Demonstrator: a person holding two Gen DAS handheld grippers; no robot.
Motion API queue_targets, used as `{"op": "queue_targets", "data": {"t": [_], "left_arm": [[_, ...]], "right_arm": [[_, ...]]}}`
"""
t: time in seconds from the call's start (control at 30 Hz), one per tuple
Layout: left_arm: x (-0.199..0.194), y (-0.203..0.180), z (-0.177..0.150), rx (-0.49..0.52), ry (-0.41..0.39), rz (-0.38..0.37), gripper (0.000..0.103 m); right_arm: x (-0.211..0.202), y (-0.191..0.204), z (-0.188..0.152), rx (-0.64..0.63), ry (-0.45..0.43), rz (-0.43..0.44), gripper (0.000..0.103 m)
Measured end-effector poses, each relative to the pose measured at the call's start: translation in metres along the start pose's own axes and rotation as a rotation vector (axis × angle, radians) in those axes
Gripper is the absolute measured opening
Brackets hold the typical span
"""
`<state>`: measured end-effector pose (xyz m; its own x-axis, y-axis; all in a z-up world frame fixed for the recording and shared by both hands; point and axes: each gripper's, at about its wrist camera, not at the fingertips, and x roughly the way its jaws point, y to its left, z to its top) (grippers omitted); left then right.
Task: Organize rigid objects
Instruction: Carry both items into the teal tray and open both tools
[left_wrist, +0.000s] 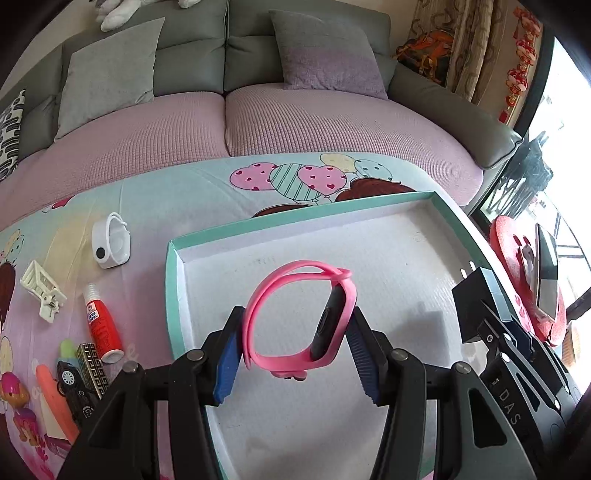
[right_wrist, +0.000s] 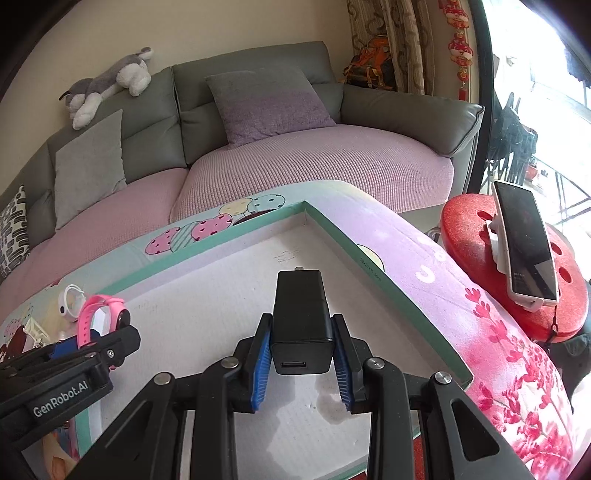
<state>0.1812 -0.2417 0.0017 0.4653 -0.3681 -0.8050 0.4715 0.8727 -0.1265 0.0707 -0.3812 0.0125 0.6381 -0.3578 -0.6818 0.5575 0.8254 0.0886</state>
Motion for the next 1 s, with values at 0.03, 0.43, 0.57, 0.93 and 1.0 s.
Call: {"op": "queue_targets", "data": {"t": [0.03,0.43,0.57,0.93,1.0], "left_arm": [[0.002,-0.001,-0.001,-0.001,0.004,0.003,0.056],[0.005,0.005,-0.003,-0.029,0.007,0.049,0.079],[-0.002,0.010,-0.001,-0.043,-0.011,0.073,0.081],[-0.015,0.040,-0.003,-0.148,-0.055,0.137,0.082],[-0.019,0.045,-0.004,-0.163,-0.075,0.148,0.086]], "right_arm": [[0.000,0.000,0.000,0.000,0.004,0.000,0.032],[0.004,0.001,-0.002,-0.015,0.033,0.006,0.033],[0.002,0.002,0.000,-0.019,0.025,0.014,0.034],[0.001,0.005,0.002,-0.037,0.013,0.022,0.073],[0.001,0.006,0.001,-0.038,0.014,0.030,0.079]]}}
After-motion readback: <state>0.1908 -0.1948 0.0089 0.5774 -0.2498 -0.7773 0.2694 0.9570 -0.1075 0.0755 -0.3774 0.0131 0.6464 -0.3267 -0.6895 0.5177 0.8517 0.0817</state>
